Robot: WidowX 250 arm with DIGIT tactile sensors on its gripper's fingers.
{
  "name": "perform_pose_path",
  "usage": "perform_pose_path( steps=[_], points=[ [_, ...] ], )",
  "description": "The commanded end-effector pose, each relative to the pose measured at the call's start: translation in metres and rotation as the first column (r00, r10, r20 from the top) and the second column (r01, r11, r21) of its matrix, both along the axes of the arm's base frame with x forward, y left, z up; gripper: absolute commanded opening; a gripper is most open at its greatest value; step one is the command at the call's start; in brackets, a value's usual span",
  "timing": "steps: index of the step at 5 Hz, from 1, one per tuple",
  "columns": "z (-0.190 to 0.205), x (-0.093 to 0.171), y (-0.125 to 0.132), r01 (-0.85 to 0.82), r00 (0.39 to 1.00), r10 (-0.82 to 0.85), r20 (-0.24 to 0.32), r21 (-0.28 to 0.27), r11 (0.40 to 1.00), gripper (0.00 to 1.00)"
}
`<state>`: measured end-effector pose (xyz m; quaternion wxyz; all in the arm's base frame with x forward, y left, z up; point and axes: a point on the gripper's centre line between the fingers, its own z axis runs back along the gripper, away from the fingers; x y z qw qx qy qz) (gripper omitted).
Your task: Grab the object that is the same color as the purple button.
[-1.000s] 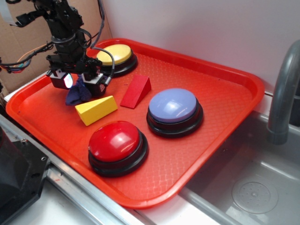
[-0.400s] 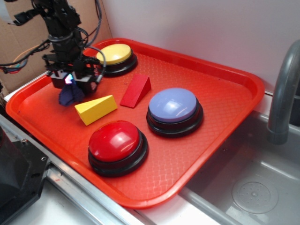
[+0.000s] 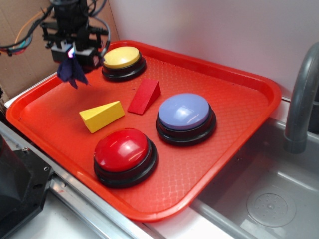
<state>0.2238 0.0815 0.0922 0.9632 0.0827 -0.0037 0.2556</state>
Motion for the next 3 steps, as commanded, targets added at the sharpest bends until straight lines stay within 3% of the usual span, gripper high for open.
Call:
perform_pose_path(
  steps=[1,3],
  points=[
    [0.08,0.013,-0.045,0.253,0.963,-0.25,0.105,-0.021,0.967,0.0],
    [0.079,0.017,-0.073,0.375,0.924,-0.37,0.101,-0.038,0.926,0.0]
  ],
)
